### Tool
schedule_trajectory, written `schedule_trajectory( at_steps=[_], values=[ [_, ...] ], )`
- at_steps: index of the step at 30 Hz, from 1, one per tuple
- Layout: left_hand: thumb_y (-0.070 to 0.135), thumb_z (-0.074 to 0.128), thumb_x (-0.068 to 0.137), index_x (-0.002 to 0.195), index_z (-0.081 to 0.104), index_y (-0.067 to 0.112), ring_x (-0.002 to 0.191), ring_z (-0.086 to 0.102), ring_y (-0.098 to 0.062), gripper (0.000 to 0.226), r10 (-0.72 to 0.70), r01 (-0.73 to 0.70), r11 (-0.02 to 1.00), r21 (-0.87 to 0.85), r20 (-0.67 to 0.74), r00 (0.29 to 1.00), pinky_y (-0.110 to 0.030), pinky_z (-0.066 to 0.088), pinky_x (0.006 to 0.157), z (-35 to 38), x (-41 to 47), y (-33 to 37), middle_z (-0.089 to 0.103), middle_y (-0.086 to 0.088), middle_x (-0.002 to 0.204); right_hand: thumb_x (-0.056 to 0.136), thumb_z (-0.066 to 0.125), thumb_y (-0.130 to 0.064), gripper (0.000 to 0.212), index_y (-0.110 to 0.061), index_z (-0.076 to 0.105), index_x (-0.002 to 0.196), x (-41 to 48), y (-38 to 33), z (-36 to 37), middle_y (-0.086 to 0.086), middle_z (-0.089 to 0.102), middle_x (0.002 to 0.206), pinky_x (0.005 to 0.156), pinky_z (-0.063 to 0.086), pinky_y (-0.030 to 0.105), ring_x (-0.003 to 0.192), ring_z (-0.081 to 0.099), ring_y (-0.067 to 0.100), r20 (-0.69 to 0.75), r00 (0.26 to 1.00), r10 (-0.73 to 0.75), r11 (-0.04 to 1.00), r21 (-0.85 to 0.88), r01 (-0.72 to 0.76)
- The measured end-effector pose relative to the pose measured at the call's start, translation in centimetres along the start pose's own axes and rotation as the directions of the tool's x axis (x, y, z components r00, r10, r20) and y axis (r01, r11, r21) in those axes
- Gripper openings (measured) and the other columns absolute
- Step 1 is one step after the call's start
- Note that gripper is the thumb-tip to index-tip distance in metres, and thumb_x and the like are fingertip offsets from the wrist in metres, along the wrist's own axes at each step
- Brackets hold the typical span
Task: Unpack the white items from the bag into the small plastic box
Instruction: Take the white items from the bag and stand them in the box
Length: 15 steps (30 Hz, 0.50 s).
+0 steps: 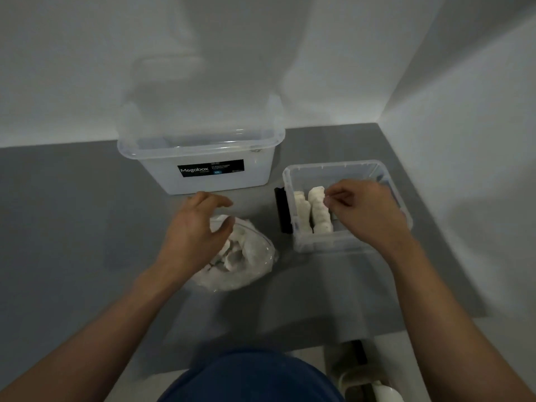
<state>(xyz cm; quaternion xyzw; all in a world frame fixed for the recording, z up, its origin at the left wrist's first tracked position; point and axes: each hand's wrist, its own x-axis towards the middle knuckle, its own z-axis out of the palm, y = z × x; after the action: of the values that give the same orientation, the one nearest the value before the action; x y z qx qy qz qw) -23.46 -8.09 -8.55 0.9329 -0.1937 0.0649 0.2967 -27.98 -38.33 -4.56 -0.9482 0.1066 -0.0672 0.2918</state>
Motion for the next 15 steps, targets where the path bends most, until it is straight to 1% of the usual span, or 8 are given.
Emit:
schedule_trajectory(
  at_steps=[2, 3, 6, 7, 9, 11, 13, 15],
  values=[
    [0.027, 0.071, 0.086, 0.107, 0.067, 0.025, 0.094, 0.057, -0.016, 0.021, -0.023, 0.021, 0.998, 0.066, 0.036, 0.999, -0.035, 0.051, 0.079, -1.3, -1.1, -2.6, 0.062, 0.009, 0.103, 0.089, 0.072, -0.025, 0.011, -0.028, 0.077, 0.098, -2.4, -3.7, 1.2, -0.019, 0.074, 0.087, 0.081, 0.049, 0.008, 0.085, 0.067, -0.008, -0.004, 0.999, -0.052, 0.986, 0.160, 0.051],
    [0.027, 0.070, 0.087, 0.104, 0.067, 0.025, 0.092, 0.057, -0.016, 0.018, -0.026, 0.019, 0.996, 0.091, 0.073, 0.997, -0.035, 0.051, 0.077, -1.8, -1.6, -3.7, 0.064, 0.009, 0.099, 0.090, 0.072, -0.025, 0.011, -0.029, 0.076, 0.099, -3.4, -5.6, 2.1, -0.021, 0.073, 0.087, 0.080, 0.047, 0.004, 0.086, 0.066, -0.010, 0.013, 0.997, -0.070, 0.972, 0.224, 0.065],
    [0.030, 0.066, 0.089, 0.098, 0.071, 0.026, 0.086, 0.059, -0.018, 0.011, 0.038, -0.065, 0.989, 0.131, 0.199, 0.979, -0.037, 0.054, 0.070, -2.1, -2.8, -6.3, 0.068, 0.008, 0.093, 0.092, 0.071, -0.024, 0.015, -0.027, 0.077, 0.105, -5.3, -9.6, 6.4, -0.018, 0.075, 0.095, 0.082, 0.047, 0.004, 0.090, 0.067, -0.007, 0.144, 0.979, -0.143, 0.949, 0.300, 0.094],
    [0.034, 0.061, 0.089, 0.098, 0.071, 0.027, 0.086, 0.060, -0.020, 0.015, 0.078, -0.119, 0.981, 0.153, 0.253, 0.964, -0.039, 0.054, 0.069, -1.8, -3.1, -6.9, 0.069, 0.007, 0.092, 0.093, 0.069, -0.023, 0.017, -0.027, 0.077, 0.107, -5.6, -10.4, 8.2, -0.016, 0.076, 0.099, 0.083, 0.048, 0.006, 0.091, 0.068, -0.004, 0.197, 0.966, -0.170, 0.957, 0.267, 0.114],
    [0.042, 0.046, 0.089, 0.102, 0.071, 0.031, 0.089, 0.062, -0.023, 0.031, 0.131, -0.225, 0.951, 0.214, 0.380, 0.916, -0.040, 0.055, 0.070, -1.1, -3.4, -7.7, 0.070, 0.006, 0.097, 0.093, 0.065, -0.020, 0.020, -0.027, 0.078, 0.107, -5.8, -11.3, 12.1, -0.010, 0.076, 0.102, 0.083, 0.052, 0.018, 0.091, 0.069, 0.005, 0.275, 0.936, -0.219, 0.973, 0.134, 0.189],
    [0.043, 0.038, 0.092, 0.108, 0.068, 0.032, 0.092, 0.065, -0.023, 0.036, 0.121, -0.289, 0.912, 0.291, 0.484, 0.867, -0.037, 0.054, 0.069, -0.2, -3.4, -7.6, 0.068, 0.006, 0.102, 0.093, 0.059, -0.021, 0.023, -0.029, 0.077, 0.106, -5.8, -11.3, 15.7, -0.003, 0.076, 0.100, 0.074, 0.048, 0.028, 0.091, 0.067, 0.018, 0.318, 0.923, -0.218, 0.958, -0.111, 0.265],
    [0.039, 0.043, 0.096, 0.109, 0.066, 0.031, 0.095, 0.066, -0.024, 0.028, 0.080, -0.289, 0.894, 0.343, 0.514, 0.854, -0.032, 0.048, 0.066, 0.6, -3.0, -7.6, 0.066, 0.005, 0.109, 0.095, 0.055, -0.023, 0.024, -0.025, 0.075, 0.107, -5.6, -11.0, 18.0, 0.001, 0.074, 0.101, 0.069, 0.040, 0.028, 0.091, 0.067, 0.022, 0.314, 0.941, -0.129, 0.908, -0.343, 0.239],
    [0.036, 0.049, 0.094, 0.109, 0.064, 0.030, 0.098, 0.066, -0.026, 0.022, 0.027, -0.227, 0.905, 0.360, 0.483, 0.875, -0.034, 0.047, 0.068, 1.2, -2.3, -7.7, 0.064, 0.004, 0.113, 0.094, 0.054, -0.021, 0.024, -0.022, 0.075, 0.106, -5.3, -10.6, 18.8, 0.003, 0.073, 0.099, 0.069, 0.043, 0.029, 0.090, 0.068, 0.024, 0.289, 0.957, -0.033, 0.891, -0.425, 0.159]
  ],
)
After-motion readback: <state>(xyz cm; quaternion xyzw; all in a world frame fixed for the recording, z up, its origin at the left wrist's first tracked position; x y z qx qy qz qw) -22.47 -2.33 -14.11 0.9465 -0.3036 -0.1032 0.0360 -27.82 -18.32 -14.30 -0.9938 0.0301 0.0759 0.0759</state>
